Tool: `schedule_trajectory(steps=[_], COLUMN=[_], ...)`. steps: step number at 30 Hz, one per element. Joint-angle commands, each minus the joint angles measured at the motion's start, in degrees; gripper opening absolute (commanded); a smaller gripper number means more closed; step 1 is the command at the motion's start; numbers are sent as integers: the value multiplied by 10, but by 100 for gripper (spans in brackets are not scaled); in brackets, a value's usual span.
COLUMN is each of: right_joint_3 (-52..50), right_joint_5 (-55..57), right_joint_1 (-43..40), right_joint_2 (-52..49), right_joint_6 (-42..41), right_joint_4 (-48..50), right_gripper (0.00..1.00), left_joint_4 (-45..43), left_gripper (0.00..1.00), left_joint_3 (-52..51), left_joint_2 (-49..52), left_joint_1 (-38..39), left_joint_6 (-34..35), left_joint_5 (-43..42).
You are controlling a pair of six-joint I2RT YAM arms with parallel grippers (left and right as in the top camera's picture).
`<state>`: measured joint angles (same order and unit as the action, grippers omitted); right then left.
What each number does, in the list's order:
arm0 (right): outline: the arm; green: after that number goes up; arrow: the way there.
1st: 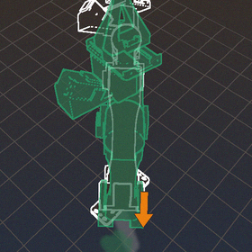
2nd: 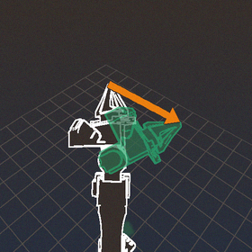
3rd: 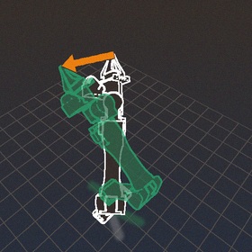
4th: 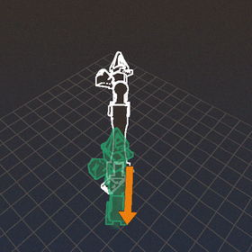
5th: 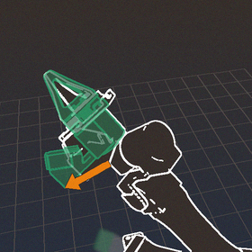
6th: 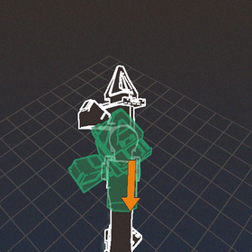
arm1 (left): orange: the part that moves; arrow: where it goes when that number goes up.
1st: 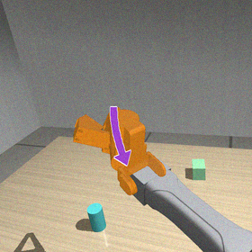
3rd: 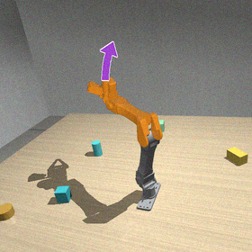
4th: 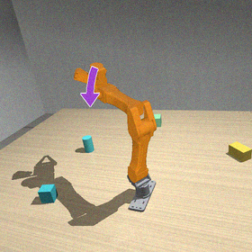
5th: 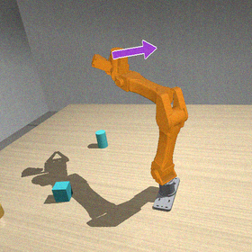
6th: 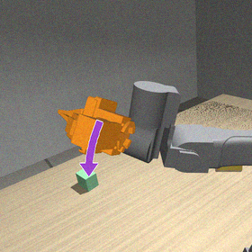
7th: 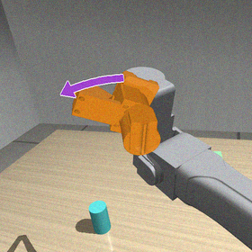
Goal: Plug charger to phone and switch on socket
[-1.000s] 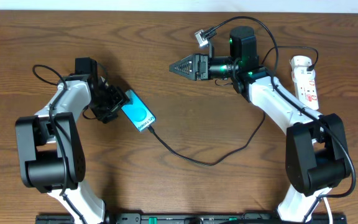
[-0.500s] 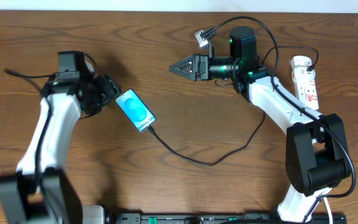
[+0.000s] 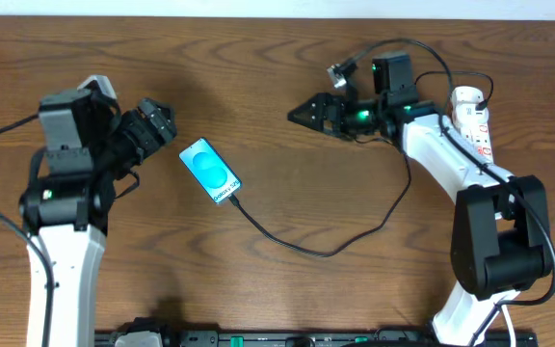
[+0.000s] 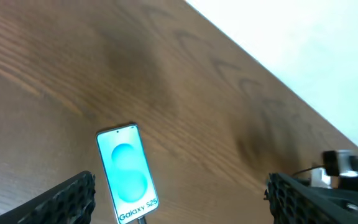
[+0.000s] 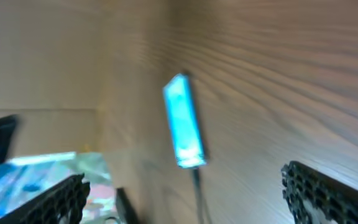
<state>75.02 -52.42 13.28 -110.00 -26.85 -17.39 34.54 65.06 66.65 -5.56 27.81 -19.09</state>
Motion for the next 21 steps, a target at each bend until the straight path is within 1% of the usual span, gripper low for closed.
schedule_trajectory(steps=[1,6,11,15,21], right_joint_3=[7,10,10,10,10], right_joint_5=[102,276,389,482,664], right_joint_1=[-10,-11,-11,-11,-11], right_joint_2=[25,86,161,215,253], right_joint_6=[51,72,70,38,-50], right_joint_4=[-45,-148,-206,-253,-342], right_gripper=[99,99,99,99,99], left_joint_4=[1,1,-3,-3,-3], left_gripper=[89,89,89,89,90], left_joint_3=[1,1,1,1,1], left_joint_2=[-11,-8,-4,-4,-4], left_joint_1=[-2,-2,-2,-2,-2], left_joint_6=[-12,-12,-12,-12,-12], left_joint_5=[8,8,8,8,8])
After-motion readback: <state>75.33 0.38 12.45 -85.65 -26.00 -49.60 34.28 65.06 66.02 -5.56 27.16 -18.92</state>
